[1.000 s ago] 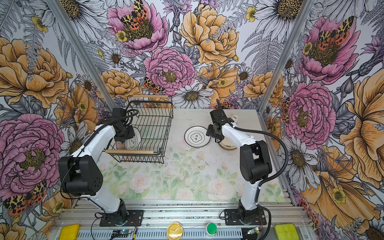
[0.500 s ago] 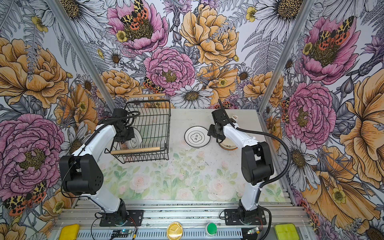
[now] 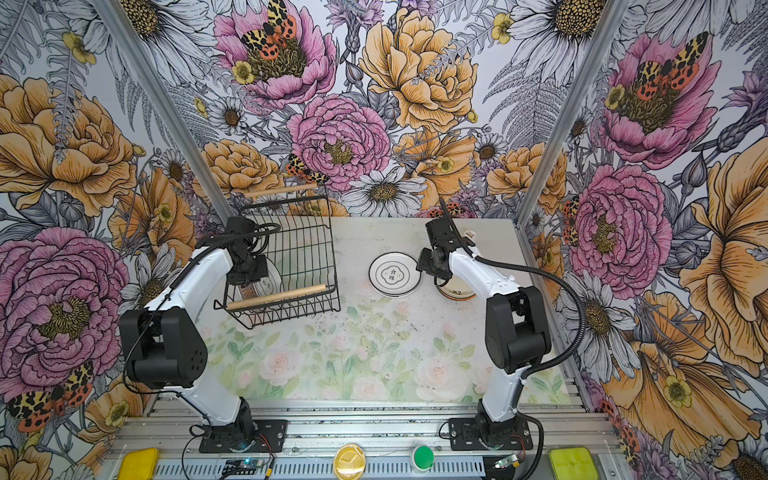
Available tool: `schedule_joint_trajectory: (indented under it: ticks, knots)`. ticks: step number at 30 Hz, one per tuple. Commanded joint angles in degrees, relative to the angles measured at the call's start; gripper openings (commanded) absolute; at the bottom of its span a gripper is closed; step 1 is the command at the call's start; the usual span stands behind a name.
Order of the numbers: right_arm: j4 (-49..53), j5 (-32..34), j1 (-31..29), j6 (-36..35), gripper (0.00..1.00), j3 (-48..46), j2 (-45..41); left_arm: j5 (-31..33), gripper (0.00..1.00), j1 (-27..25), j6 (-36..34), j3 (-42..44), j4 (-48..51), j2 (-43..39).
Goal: Unload the plates from the dish rack
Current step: 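Close the left gripper on the white green-rimmed plate in the rack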
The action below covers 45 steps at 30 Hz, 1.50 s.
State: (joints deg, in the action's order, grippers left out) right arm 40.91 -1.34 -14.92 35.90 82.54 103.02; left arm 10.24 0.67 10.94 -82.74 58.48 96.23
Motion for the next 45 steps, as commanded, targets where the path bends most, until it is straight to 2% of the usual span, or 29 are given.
schedule_joint_trajectory:
  ticks: [1, 28, 38, 45]
  knots:
    - [-0.96, -0.49, 0.49, -0.51, 0.59, -0.79, -2.36, -0.31, 0.00, 0.66, 1.33, -2.50, 1.43, 0.02]
    - [-1.09, 0.34, 1.21, -0.39, 0.59, -3.47, -5.60, -0.05, 0.00, -0.43, 0.00, -4.53, 3.20, -3.35]
    - [-1.20, 0.20, 1.38, -0.48, 0.59, -3.97, -5.73, 5.66, 0.00, -2.26, 0.07, -6.48, 3.00, -5.44]
    - [-1.51, 0.08, 1.40, -0.49, 0.59, -4.39, -5.86, 9.18, 0.00, -5.37, -2.22, -9.59, 2.93, -5.68]
